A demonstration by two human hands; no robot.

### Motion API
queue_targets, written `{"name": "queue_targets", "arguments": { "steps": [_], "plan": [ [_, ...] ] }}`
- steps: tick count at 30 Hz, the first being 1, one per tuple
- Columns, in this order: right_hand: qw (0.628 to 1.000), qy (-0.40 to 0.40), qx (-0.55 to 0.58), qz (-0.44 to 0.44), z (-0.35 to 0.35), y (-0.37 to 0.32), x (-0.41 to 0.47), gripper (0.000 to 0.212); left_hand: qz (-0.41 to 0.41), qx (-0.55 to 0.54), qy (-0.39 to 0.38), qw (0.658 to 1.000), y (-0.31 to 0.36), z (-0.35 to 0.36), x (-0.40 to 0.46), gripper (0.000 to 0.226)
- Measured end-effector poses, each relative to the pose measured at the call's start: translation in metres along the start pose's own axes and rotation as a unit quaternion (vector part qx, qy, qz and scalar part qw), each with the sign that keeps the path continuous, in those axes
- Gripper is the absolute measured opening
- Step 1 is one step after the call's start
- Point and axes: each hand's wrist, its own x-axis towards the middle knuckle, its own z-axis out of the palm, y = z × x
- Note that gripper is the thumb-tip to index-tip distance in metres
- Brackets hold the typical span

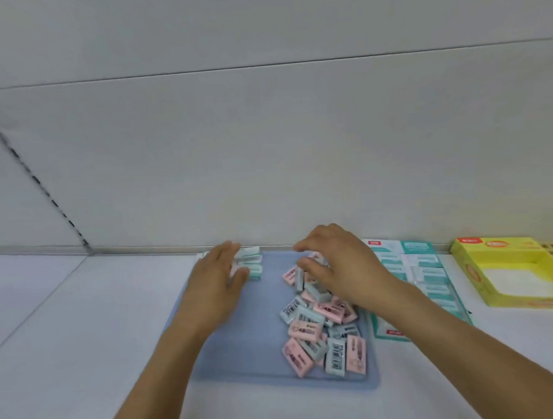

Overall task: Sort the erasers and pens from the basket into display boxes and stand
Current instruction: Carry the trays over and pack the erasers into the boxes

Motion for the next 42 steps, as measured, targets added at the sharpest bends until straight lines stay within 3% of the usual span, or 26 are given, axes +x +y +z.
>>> {"name": "queue_targets", "arguments": {
  "steps": [4, 7, 11, 14, 16, 22, 24, 28, 33, 36, 42],
  "plan": [
    [0.989, -0.123, -0.081, -0.010, 0.044, -0.037, 0.043, 0.031, -0.036, 0.079, -0.075, 0.993, -0.036, -0.006, -0.009, 0.060],
    [0.982, -0.143, -0.126, 0.013, 0.063, -0.049, 0.055, 0.031, -0.022, 0.089, -0.066, 0.994, -0.042, -0.007, -0.018, 0.068],
    [0.979, -0.155, -0.128, 0.029, 0.067, -0.055, 0.058, 0.023, -0.016, 0.109, -0.036, 0.993, -0.045, -0.011, -0.015, 0.039],
    [0.978, -0.155, -0.139, 0.024, 0.062, -0.058, 0.056, 0.031, -0.034, 0.108, -0.060, 0.992, -0.045, -0.016, -0.004, 0.039],
    [0.982, -0.138, -0.127, 0.019, 0.054, -0.059, 0.050, 0.022, -0.053, 0.119, -0.072, 0.989, -0.044, -0.018, 0.003, 0.037],
    [0.995, -0.039, 0.022, 0.084, 0.001, -0.030, 0.003, 0.016, -0.068, 0.168, -0.057, 0.982, -0.035, -0.025, 0.005, 0.016],
    [0.992, -0.006, 0.037, 0.120, -0.020, -0.005, -0.019, 0.015, -0.072, 0.128, -0.025, 0.989, -0.019, -0.024, -0.003, 0.011],
    [0.982, 0.051, 0.016, 0.179, -0.049, 0.038, -0.060, 0.016, -0.090, -0.127, -0.002, 0.988, 0.033, -0.009, -0.012, 0.007],
    [0.983, -0.012, -0.077, 0.169, -0.056, 0.055, -0.084, 0.019, -0.080, -0.317, -0.046, 0.944, 0.083, 0.008, -0.010, 0.007],
    [0.979, -0.036, -0.093, 0.177, -0.054, 0.055, -0.086, 0.022, -0.059, -0.356, -0.087, 0.929, 0.100, 0.014, -0.012, 0.008],
    [0.976, -0.017, -0.097, 0.197, -0.049, 0.055, -0.089, 0.031, 0.012, -0.316, -0.088, 0.945, 0.111, 0.026, -0.017, 0.031]
  ]
}}
